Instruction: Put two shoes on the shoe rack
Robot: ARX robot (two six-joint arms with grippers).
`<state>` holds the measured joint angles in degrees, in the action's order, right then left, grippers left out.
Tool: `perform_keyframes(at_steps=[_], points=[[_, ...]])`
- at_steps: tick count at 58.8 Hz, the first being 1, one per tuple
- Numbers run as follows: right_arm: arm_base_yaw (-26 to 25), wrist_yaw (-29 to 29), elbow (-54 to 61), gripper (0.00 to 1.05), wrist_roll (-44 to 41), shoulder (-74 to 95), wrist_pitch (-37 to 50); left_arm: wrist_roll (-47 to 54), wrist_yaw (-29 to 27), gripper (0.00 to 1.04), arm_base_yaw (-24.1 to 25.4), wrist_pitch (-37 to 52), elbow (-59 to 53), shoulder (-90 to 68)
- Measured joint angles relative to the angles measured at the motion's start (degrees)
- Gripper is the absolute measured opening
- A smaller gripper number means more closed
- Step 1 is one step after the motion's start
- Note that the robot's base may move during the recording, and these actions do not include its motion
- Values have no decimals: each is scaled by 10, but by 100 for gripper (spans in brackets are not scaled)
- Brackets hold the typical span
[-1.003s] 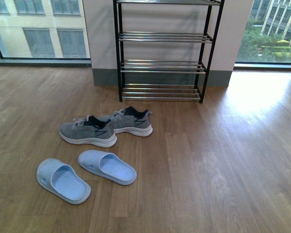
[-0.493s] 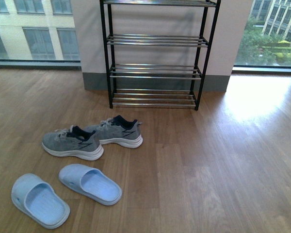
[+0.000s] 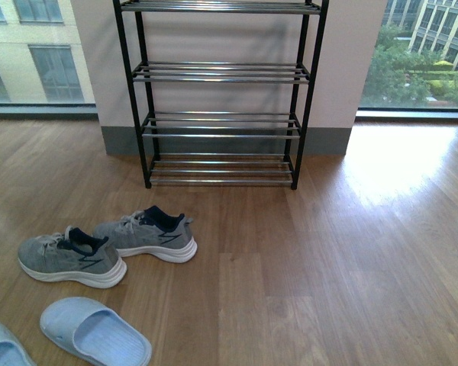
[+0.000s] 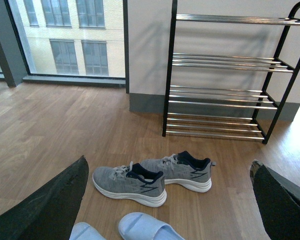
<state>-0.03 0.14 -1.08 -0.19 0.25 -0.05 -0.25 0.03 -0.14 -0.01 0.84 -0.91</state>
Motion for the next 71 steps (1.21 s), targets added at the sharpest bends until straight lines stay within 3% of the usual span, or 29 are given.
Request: perform_keyframes(at_steps=[71], points=[[0,-3,0,95,0,0,0,-8,-5,95,0,-4,1,-3]])
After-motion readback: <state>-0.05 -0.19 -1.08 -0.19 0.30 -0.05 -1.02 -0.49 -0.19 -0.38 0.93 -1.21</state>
